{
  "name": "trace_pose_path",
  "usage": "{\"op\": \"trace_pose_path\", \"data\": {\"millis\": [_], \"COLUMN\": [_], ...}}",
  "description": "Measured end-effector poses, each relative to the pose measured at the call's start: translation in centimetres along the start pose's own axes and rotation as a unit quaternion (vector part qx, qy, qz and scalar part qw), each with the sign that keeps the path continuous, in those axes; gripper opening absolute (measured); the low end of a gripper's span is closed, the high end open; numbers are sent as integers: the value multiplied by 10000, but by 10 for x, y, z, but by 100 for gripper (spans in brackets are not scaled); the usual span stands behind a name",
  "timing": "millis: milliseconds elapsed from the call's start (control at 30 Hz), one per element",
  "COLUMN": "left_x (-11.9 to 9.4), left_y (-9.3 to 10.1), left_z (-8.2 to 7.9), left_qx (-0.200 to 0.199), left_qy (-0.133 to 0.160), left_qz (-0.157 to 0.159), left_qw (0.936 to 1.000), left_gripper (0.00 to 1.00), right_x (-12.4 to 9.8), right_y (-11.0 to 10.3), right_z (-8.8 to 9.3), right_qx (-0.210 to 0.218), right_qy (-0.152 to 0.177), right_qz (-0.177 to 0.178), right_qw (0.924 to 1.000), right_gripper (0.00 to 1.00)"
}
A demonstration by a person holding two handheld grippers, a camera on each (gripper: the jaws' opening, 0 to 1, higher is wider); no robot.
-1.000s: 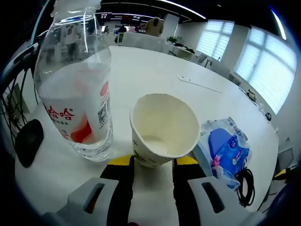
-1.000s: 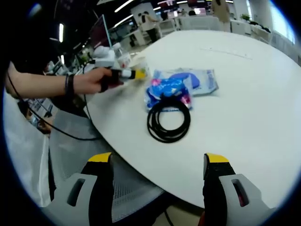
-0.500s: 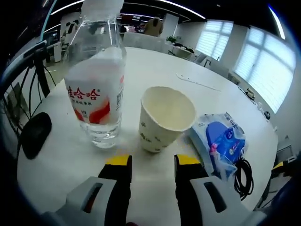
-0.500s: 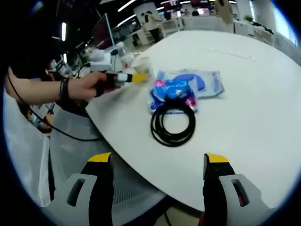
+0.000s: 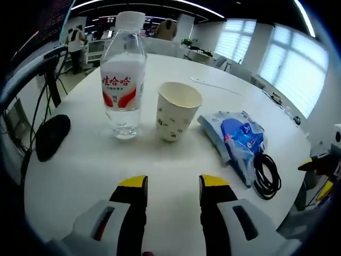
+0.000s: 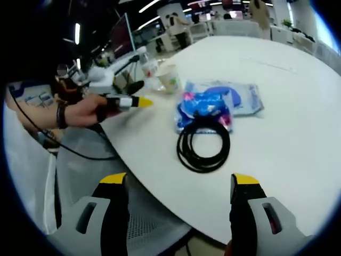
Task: Arrange the tabletop items into an orderly group along one side of the table until the central work area is clear of visible clutter.
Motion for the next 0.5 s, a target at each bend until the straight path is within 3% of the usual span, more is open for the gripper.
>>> {"op": "trace_pose_path", "data": {"millis": [500], "left_x": [-42], "left_y": [-6], "left_z": [15], "left_qx": [295], "left_qy": [91], "left_qz": [309], "left_qw": [9990], "left_gripper": [55], "right_x": [10], "right_y": [-2], "right_z": [-10], "right_qx": [-218], "right_qy": [-24], "right_qz": [-117], "right_qw": [9997], "right_gripper": [78]}}
Point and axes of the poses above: the point that each gripper's makers call its tool centre point, and the gripper's own axes: x roughly forward along the fingers, y roughly to its right, z roughly out of its underside, the point moved 1 cm from there along -x, roughly backward along the fingers, and after that the axes turned 9 degrees about -y, right-handed, at the moved point
